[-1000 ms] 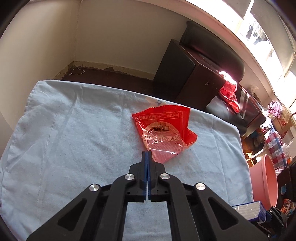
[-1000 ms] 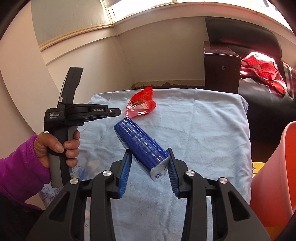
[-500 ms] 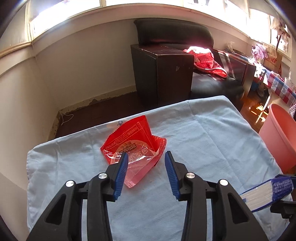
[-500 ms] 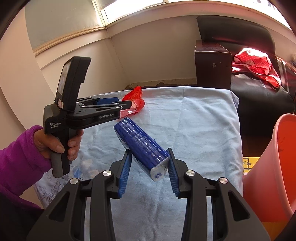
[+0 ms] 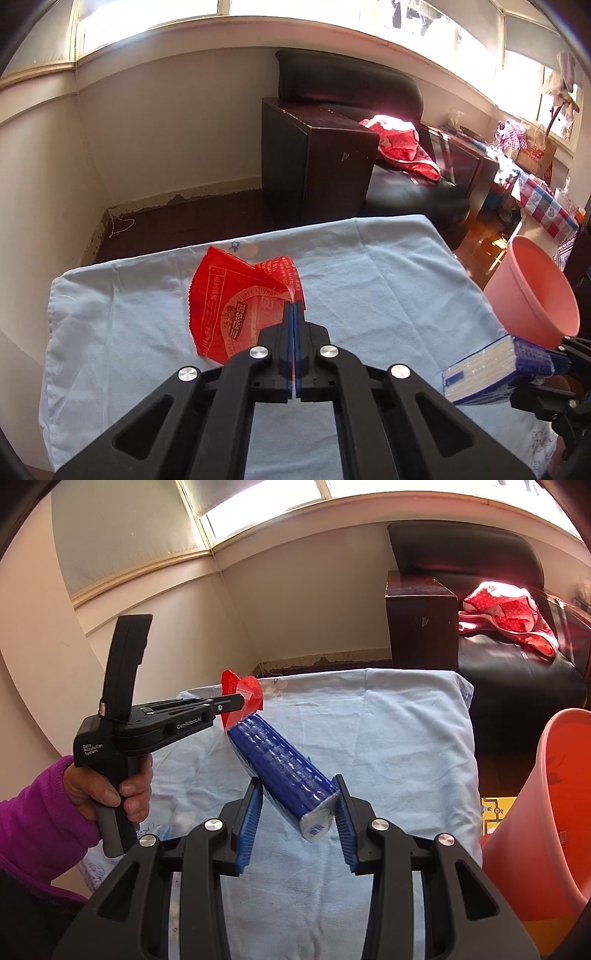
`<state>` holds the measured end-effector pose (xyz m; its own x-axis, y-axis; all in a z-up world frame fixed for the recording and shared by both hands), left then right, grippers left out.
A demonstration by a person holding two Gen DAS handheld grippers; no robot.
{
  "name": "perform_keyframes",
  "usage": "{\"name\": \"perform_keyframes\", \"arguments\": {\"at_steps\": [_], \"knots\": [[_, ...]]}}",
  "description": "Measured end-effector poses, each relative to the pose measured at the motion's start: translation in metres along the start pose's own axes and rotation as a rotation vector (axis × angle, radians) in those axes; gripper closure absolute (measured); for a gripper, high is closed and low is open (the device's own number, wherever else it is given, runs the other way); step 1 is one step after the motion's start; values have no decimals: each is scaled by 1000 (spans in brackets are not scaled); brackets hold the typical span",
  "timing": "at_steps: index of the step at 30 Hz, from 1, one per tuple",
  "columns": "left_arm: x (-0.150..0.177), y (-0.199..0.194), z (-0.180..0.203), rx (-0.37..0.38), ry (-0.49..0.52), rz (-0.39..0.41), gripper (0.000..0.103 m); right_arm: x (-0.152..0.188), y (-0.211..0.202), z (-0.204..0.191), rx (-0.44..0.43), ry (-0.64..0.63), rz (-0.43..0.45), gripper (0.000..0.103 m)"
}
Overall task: Collect trash
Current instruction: 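Close the left tool on the red plastic bag, then carry the Tempo pack and red bag over the pink bucket with both tools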
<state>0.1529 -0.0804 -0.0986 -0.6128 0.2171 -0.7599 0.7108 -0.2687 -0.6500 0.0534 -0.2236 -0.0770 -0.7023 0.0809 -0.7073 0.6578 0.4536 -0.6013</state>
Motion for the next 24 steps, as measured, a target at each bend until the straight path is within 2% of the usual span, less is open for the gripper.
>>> {"name": "perform_keyframes", "arguments": {"at_steps": [9,17,24], "knots": [[-5,-53,41,106,-42,90,103,0,-34,3,33,1,64,64],[-11,-71,91,182,-6,117,103,1,-66,19,79,20,116,64],[-22,-78,139,255,40,141,103,5,-98,51,143,72,164,64]]}}
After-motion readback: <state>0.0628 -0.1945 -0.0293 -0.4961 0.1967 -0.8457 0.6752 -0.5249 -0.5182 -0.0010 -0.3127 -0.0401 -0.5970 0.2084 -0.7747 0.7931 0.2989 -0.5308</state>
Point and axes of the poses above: each gripper's, at about its wrist camera, not at the fingertips, and y roughly the way its jaws point, z to its right, x to its underside, the point moved 7 cm from there along y, roughly the way its jaws point, and after that the axes turned 5 degrees about y, right-handed, at the moved point
